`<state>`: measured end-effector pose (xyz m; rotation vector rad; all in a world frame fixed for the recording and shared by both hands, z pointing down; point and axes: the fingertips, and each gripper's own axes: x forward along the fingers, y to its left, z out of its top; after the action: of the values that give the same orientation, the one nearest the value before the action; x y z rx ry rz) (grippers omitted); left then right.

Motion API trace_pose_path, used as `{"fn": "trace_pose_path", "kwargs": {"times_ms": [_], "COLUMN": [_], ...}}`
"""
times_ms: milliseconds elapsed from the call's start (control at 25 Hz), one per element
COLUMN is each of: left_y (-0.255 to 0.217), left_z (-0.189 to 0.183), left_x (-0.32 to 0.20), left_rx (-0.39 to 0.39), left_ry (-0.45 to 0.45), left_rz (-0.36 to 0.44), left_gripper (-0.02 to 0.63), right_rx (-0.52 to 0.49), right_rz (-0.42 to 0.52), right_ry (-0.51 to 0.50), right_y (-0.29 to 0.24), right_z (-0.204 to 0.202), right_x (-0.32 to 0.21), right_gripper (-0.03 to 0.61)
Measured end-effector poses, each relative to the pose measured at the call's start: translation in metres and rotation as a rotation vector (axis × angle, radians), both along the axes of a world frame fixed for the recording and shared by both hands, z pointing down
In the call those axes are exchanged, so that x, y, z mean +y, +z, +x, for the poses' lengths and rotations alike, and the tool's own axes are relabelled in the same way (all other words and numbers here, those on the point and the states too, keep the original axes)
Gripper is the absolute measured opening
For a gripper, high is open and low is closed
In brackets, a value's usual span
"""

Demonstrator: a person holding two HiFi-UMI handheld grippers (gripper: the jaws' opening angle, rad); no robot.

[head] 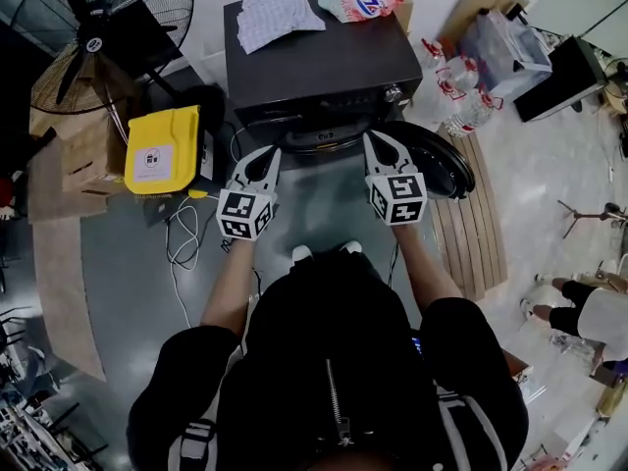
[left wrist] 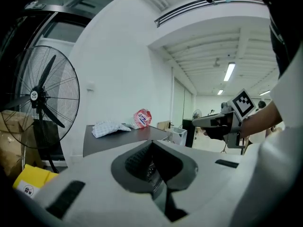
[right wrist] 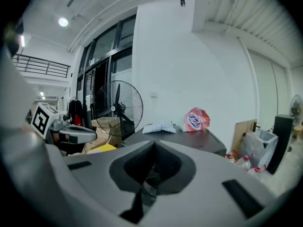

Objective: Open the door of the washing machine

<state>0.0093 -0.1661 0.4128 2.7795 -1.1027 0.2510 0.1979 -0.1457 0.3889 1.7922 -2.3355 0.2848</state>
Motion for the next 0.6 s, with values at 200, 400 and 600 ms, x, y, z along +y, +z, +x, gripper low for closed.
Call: {"fn": "trace_pose_path", "kwargs": {"times_ms": [200, 400, 600], "left_y": [-0.009, -0.009, -0.007], "left_z": [-0.012, -0.021, -0.027], "left_x": [-0.004, -0.007, -0.009], "left_rx": [0.018, 0.022, 0.026], "left_ry": [0.004, 0.012, 0.024], "left_rz": [0.018, 0.02, 0.023], "left_gripper": [0.002, 0.002, 0.002], "right_rx": [-0.011, -0.011, -0.014], "right_rz": [0.036, 0.039, 0.038], "right_ry": [-0.018, -0.021, -0.012], "right_y": [-0.014, -0.015, -0.012], "right_z": [-0.022, -0.035, -0.044], "right_x": [0.003, 0.005, 0.005], "right_gripper": [0.002, 0.002, 0.002]}}
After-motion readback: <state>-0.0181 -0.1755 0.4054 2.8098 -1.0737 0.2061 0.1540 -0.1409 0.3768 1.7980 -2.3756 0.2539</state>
